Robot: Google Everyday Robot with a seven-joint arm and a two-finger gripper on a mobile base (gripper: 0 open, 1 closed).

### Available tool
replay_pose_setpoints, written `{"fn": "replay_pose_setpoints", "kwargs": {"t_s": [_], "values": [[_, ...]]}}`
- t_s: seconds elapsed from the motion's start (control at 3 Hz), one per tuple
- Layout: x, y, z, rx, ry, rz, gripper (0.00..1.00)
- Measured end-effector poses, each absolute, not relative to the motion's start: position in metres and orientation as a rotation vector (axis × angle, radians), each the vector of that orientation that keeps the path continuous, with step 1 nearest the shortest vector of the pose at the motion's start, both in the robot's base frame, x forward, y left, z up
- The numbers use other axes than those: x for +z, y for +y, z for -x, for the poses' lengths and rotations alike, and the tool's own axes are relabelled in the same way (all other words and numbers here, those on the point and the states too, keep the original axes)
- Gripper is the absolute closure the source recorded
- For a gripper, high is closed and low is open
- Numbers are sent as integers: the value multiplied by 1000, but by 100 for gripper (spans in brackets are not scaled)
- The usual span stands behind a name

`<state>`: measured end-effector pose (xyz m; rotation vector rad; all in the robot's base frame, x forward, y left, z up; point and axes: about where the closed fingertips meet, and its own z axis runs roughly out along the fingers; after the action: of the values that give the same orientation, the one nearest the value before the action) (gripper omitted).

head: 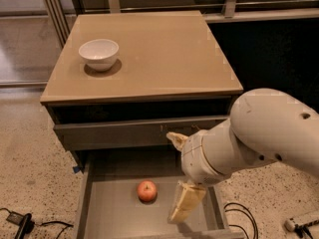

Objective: Pick apple from middle drawer and place on counter

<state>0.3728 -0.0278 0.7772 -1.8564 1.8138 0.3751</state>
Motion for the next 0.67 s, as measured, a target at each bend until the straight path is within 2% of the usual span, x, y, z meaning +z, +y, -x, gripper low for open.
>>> {"fn": "replay_pose_setpoints", "kwargs": {"t_s": [0.67], "values": [[764, -25, -376, 352, 1800, 1876, 0]]}}
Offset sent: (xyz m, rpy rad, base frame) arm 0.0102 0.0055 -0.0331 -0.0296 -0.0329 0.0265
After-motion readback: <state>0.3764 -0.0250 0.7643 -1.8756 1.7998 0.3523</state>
